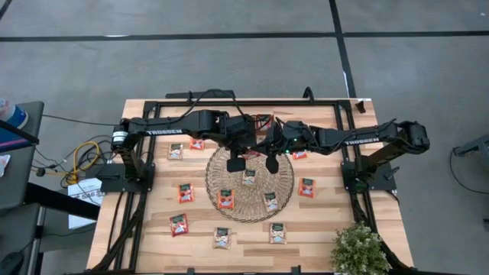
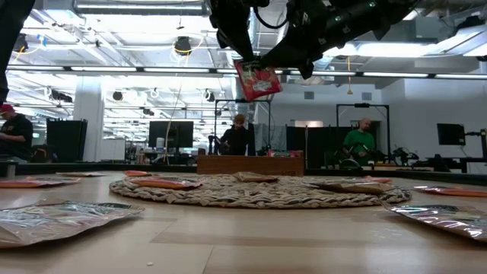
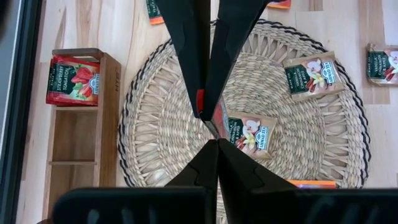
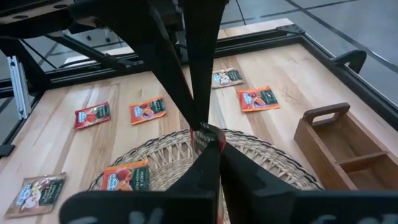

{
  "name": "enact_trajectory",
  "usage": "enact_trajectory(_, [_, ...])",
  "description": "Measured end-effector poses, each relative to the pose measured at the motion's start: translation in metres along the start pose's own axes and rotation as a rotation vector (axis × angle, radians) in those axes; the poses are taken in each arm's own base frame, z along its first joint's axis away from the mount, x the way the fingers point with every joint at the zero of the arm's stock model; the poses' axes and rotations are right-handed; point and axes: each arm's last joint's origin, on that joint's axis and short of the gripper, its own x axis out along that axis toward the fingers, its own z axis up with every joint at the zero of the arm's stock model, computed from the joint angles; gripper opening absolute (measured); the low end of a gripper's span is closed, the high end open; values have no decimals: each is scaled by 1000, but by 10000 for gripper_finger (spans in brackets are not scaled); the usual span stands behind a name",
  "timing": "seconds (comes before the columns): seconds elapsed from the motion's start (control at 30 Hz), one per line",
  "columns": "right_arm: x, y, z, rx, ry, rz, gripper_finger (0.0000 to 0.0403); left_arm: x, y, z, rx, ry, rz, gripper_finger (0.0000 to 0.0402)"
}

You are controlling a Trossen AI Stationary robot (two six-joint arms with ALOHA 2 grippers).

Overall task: Pick & Place Tea
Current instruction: Put the red tea bag into the right section of the wooden organizer

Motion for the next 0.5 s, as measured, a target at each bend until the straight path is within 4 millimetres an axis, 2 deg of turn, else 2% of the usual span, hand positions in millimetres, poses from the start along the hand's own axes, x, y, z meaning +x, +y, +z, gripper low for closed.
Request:
enact_trajectory(0.33, [0,0,0,7,2,-5,0,0,1,1,25,-5,62,2])
enact_trajectory(0.5, [0,-1,0,17,3,-7,0,0,1,1,27,-9,70,26])
